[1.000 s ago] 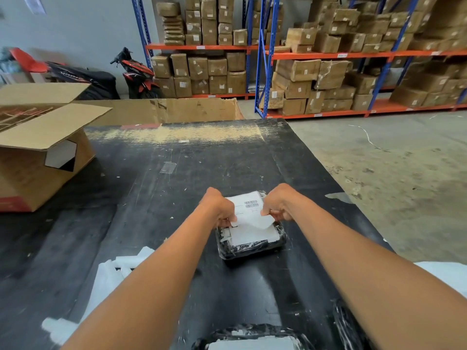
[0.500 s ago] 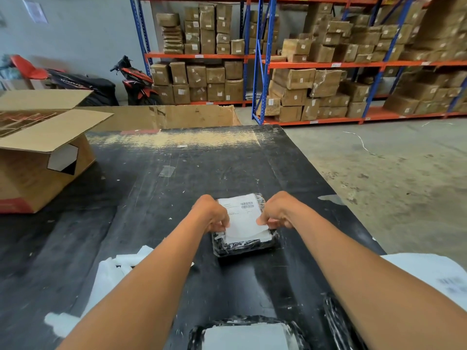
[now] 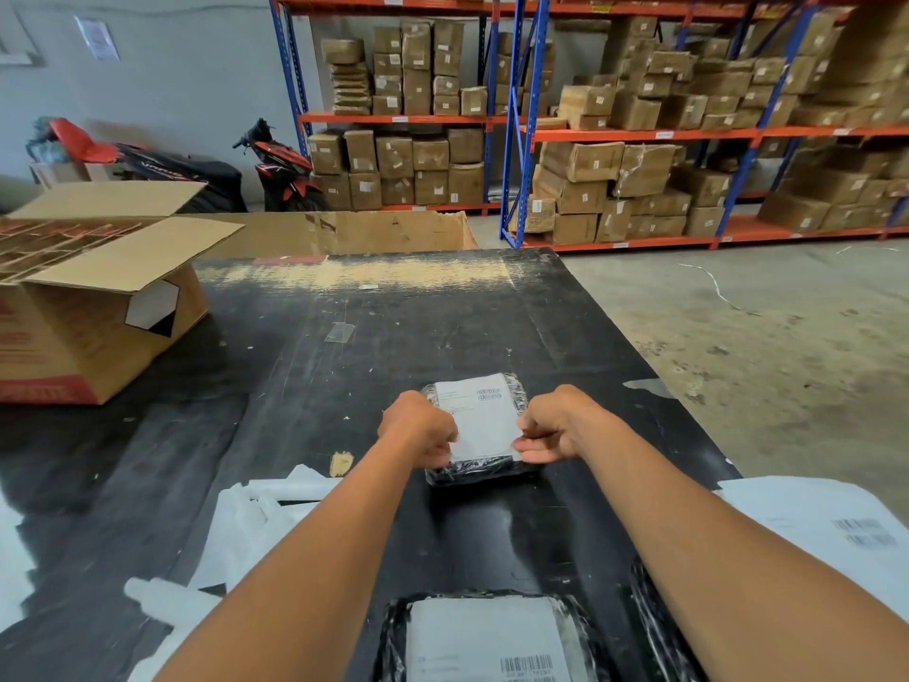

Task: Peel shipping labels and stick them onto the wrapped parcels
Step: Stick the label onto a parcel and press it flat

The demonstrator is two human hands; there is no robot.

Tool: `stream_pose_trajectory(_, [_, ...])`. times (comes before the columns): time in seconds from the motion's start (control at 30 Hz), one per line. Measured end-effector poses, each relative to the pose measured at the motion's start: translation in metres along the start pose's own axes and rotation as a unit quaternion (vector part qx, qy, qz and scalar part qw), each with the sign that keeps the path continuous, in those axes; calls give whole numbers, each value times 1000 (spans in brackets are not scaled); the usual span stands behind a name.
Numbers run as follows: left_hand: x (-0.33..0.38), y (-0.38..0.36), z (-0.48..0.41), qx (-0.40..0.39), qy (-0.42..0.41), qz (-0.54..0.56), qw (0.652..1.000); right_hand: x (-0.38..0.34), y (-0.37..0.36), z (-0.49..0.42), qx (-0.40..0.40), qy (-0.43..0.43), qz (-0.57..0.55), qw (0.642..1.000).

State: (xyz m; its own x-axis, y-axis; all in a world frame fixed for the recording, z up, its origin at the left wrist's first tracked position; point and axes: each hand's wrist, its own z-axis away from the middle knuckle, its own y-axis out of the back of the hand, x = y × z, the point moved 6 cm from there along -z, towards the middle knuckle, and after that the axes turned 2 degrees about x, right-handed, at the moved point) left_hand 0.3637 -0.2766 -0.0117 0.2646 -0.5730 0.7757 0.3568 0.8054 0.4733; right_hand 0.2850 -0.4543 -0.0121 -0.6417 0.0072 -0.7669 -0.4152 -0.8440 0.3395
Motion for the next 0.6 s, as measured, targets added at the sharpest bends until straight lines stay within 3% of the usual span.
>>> stream_pose_trajectory(0.17, [2, 8, 10, 59, -33, -71, 995, 3, -1, 1, 16, 15, 8, 1000])
stream_pose_trajectory(0.37, [-4, 3, 4, 17, -85, -59, 995, -7, 0, 5, 99, 144, 145, 974])
stream_pose_trajectory(0.6, [2, -7, 4, -8, -117, -162, 980, -16, -16, 25, 11, 182, 360, 915])
